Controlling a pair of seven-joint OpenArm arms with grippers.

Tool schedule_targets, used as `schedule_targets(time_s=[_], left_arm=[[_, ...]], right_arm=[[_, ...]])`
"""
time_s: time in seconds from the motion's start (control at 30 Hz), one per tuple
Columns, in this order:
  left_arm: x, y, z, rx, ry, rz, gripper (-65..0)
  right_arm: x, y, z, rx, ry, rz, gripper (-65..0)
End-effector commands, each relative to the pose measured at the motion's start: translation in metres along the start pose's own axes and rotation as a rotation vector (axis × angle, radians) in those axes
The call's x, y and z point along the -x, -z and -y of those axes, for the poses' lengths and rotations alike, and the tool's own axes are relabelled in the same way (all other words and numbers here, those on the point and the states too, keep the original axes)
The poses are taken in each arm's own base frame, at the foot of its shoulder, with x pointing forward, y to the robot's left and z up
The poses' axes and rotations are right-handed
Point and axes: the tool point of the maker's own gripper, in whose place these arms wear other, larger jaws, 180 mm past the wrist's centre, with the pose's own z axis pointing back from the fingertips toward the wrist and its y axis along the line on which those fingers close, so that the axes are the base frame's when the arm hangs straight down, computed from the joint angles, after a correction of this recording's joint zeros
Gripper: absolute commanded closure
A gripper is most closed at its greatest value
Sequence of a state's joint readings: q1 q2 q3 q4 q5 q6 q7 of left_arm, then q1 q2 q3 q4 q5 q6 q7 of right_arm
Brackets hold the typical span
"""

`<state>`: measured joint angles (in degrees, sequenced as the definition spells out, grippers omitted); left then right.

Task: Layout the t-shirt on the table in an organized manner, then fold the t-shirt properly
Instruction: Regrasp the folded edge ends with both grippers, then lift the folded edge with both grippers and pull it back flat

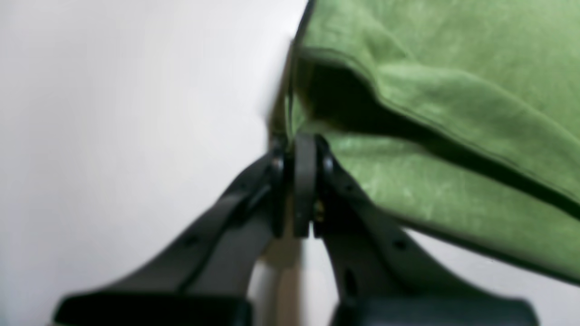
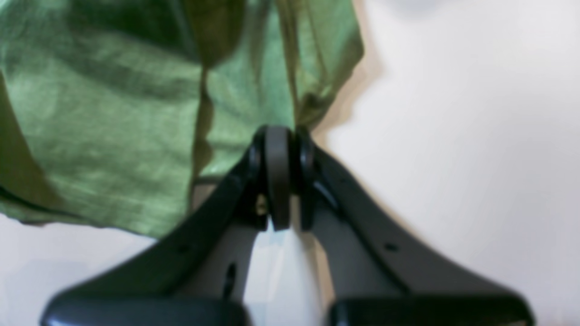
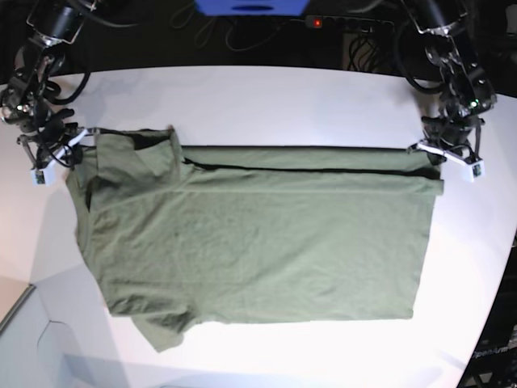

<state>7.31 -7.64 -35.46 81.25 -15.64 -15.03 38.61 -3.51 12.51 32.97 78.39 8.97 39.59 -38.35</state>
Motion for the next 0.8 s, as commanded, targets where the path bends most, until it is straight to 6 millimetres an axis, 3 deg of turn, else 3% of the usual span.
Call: schedule_targets(time_s=[0.0,0.3,0.6,0.77], left_arm=[[-0.011,-0.005,-0.002,-0.011,0.021,0.024,-0.1],[-0.014,-0.033,0.007,-0.008,0.075,0.042,-0.1],[-0.017,-0.071,0.02,-0.005,0.127,0.092,-0.1],[-0.023,-0.088,0.022,-0.01,0.167,0.12,-0.1]], right_arm=[[0.001,-0.008,0.01,0.031,-0.042,-0.027,0.0],[-0.013,-0.037,0.007,0.074,-0.137,0.024,0.0],[-0.007,-0.06,0.002,0.097,-0.207,0.024,0.0],[-0.009,-0.073,0.012,0.134,-0.211,0.035,0.0]])
